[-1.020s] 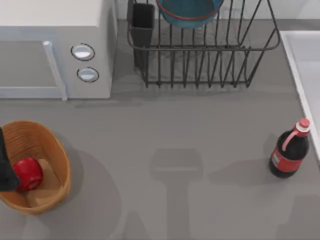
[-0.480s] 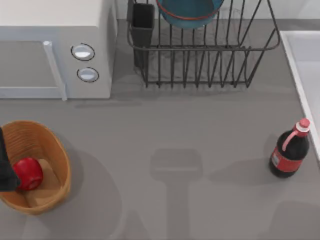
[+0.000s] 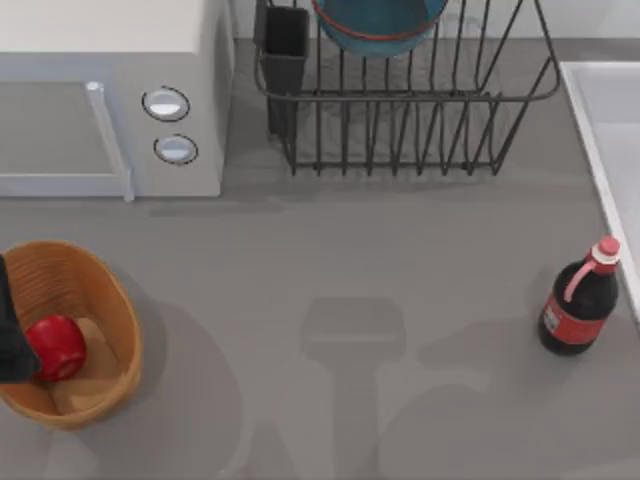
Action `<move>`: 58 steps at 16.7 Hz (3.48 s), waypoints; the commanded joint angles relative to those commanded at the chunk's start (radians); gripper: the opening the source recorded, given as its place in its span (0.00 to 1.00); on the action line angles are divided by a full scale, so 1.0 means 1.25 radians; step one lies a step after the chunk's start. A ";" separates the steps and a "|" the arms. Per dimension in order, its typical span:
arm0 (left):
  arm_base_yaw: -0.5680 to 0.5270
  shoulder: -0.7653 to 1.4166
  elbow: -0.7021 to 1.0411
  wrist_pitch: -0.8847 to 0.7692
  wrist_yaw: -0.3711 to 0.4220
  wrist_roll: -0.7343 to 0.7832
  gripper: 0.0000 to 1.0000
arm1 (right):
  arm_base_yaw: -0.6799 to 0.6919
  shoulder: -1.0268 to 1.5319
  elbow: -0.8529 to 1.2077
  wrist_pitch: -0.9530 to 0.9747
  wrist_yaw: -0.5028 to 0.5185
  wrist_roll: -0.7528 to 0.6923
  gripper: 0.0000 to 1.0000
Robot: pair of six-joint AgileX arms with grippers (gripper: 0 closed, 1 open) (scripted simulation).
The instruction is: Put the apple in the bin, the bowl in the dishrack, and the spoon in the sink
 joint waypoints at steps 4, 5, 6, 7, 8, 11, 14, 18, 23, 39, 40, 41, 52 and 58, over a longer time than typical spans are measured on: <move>0.000 0.000 0.000 0.000 0.000 0.000 1.00 | 0.044 0.225 0.329 -0.098 0.002 0.049 0.00; 0.000 0.000 0.000 0.000 0.000 0.000 1.00 | 0.056 0.284 0.420 -0.123 0.002 0.062 0.00; 0.000 0.000 0.000 0.000 0.000 0.000 1.00 | 0.068 0.344 0.511 -0.148 0.003 0.076 0.00; 0.000 0.000 0.000 0.000 0.000 0.000 1.00 | 0.080 0.403 0.603 -0.173 0.003 0.089 0.00; 0.000 0.000 0.000 0.000 0.000 0.000 1.00 | 0.093 0.461 0.693 -0.197 0.004 0.102 0.00; 0.000 0.000 0.000 0.000 0.000 0.000 1.00 | 0.129 0.620 0.939 -0.261 0.005 0.138 0.00; 0.000 0.000 0.000 0.000 0.000 0.000 1.00 | 0.160 0.747 1.126 -0.311 0.006 0.168 0.00; 0.000 0.000 0.000 0.000 0.000 0.000 1.00 | 0.185 0.847 1.257 -0.349 0.007 0.192 0.00; 0.000 0.000 0.000 0.000 0.000 0.000 1.00 | 0.189 0.859 1.272 -0.353 0.007 0.195 0.00; 0.000 0.000 0.000 0.000 0.000 0.000 1.00 | 0.191 1.104 1.639 -0.478 0.011 0.198 0.00; 0.000 0.000 0.000 0.000 0.000 0.000 1.00 | 0.191 1.104 1.639 -0.478 0.011 0.198 0.00; 0.000 0.000 0.000 0.000 0.000 0.000 1.00 | 0.191 1.104 1.639 -0.478 0.011 0.198 0.00; 0.000 0.000 0.000 0.000 0.000 0.000 1.00 | 0.191 1.104 1.639 -0.478 0.011 0.198 0.83; 0.000 0.000 0.000 0.000 0.000 0.000 1.00 | 0.191 1.104 1.639 -0.478 0.011 0.198 1.00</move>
